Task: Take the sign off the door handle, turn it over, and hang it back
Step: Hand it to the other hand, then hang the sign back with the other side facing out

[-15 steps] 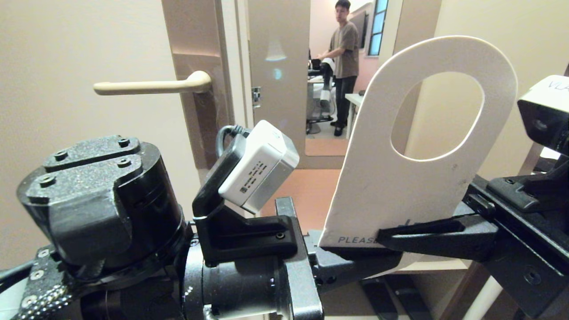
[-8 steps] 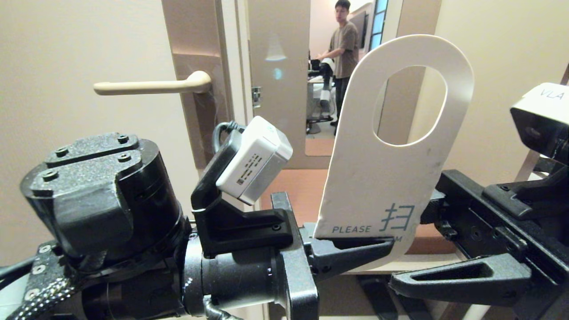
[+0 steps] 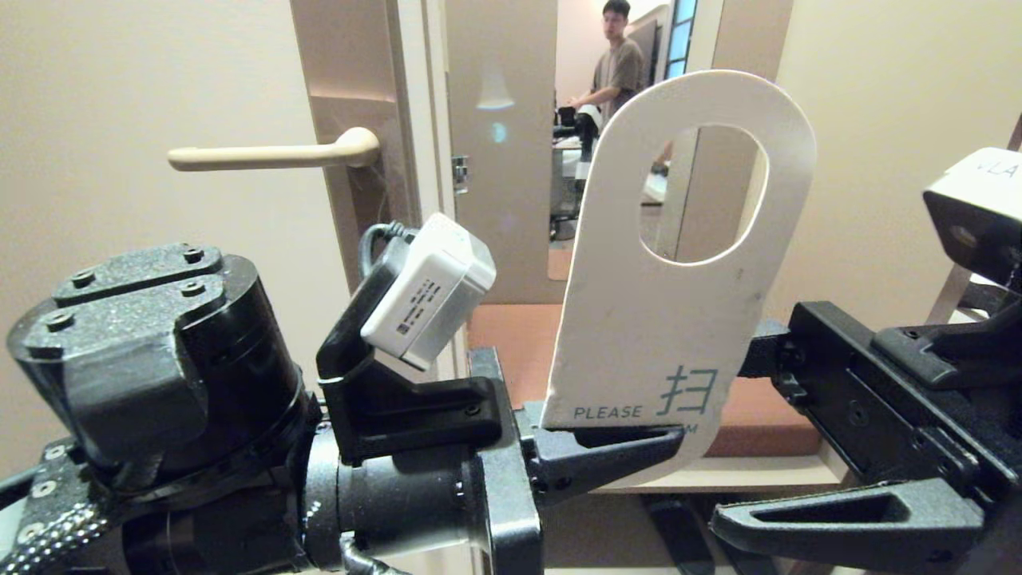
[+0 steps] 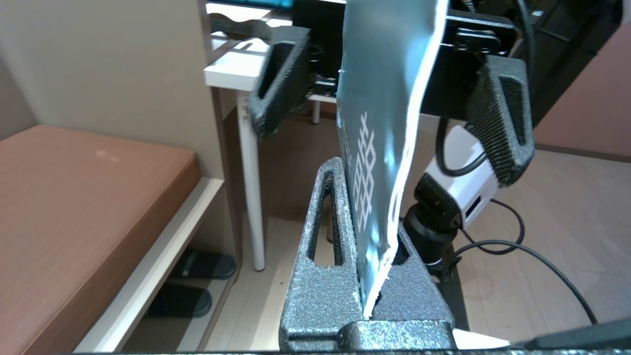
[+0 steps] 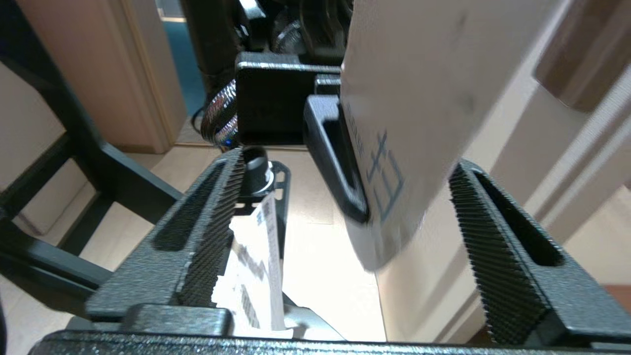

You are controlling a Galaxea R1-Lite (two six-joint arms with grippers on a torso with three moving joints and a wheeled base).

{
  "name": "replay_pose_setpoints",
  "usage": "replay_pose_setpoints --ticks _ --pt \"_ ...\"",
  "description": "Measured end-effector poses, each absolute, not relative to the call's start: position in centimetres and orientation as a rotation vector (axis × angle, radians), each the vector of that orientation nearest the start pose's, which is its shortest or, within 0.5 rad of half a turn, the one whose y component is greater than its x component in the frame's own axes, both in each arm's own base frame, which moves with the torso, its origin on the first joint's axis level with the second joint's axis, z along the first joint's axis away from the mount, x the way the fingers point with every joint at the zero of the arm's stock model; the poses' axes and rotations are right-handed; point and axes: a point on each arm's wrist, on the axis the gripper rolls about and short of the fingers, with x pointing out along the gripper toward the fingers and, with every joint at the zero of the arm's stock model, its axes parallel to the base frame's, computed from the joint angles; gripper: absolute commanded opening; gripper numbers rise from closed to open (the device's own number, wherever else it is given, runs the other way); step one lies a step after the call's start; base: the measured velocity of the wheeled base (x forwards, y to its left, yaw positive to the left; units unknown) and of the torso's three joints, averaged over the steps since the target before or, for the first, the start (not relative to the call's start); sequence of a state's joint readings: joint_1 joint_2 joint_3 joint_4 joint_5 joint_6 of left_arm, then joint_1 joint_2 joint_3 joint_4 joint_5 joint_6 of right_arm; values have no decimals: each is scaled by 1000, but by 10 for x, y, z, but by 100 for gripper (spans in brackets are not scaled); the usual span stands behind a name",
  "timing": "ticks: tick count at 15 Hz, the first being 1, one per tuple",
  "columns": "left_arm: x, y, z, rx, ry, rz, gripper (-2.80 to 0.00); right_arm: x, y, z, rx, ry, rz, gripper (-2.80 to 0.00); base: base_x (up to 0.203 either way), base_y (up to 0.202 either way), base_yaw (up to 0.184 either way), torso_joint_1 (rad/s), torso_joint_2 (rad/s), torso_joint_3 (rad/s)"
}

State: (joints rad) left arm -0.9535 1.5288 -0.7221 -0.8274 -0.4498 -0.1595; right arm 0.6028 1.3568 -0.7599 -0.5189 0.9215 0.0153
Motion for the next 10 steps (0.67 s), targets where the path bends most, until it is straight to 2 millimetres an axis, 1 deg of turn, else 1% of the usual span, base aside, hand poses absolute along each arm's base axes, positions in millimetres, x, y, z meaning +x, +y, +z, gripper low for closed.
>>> replay_pose_setpoints --ticks 6,10 --pt "146 -194 227 -145 88 -1334 -280 162 129 242 30 118 1485 0 0 0 0 0 0 0" --pt "143 -186 229 -154 77 -1321 -280 161 123 243 29 107 1465 0 0 0 0 0 0 0"
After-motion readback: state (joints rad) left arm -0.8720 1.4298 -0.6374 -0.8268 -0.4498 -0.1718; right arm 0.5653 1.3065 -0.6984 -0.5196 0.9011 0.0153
